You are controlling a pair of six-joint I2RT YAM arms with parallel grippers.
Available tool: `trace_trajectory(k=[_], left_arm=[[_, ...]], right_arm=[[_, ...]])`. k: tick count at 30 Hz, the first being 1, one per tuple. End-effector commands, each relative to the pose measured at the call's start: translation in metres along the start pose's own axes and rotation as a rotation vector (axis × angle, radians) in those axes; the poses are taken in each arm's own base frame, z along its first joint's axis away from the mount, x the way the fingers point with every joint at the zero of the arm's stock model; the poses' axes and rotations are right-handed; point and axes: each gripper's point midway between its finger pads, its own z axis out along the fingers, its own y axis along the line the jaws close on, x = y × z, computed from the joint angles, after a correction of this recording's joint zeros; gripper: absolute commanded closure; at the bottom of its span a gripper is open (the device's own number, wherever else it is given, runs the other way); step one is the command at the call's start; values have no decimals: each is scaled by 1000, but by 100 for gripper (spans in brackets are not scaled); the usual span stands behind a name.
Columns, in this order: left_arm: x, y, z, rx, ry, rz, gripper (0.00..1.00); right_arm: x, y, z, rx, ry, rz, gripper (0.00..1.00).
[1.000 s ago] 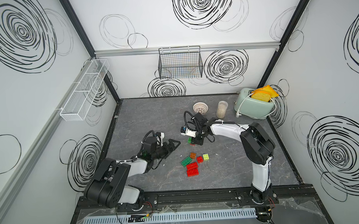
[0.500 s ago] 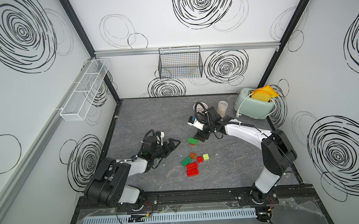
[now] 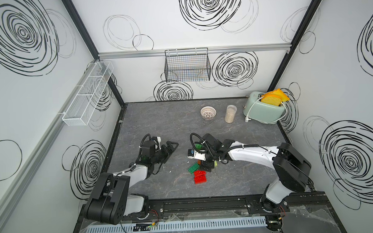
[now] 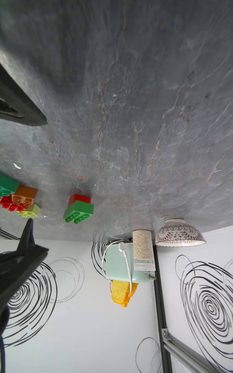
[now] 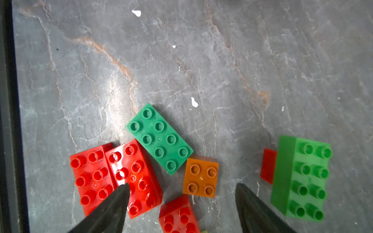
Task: Assemble a heart with lego
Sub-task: Pick up the lego brick from the center of the board.
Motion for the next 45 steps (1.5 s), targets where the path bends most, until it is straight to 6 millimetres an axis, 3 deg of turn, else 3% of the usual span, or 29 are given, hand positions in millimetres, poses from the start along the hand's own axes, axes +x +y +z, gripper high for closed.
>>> trace_trajectory(k=[1, 13, 21, 30, 40, 45], left_arm=[[-4, 7, -9, -14, -5, -29, 3], [-28, 24, -43, 14, -89, -75, 3], [-33, 28, -47, 19, -103, -81, 3], [-36, 26, -47, 25, -108, -78, 3], [-36, 26, -48, 21, -111, -76, 3], [-37, 25, -48, 24, -116, -73, 3]], right_arm=[[-2, 4, 13, -5, 44, -69, 16], [-4, -1, 48, -47, 159, -119, 27], [-6, 4, 50, -124, 173, -115, 46], [-23, -18, 37, -118, 97, -67, 43], [-44, -15, 20, -138, 3, -87, 37], [-34, -25, 28, -81, 46, -93, 29]])
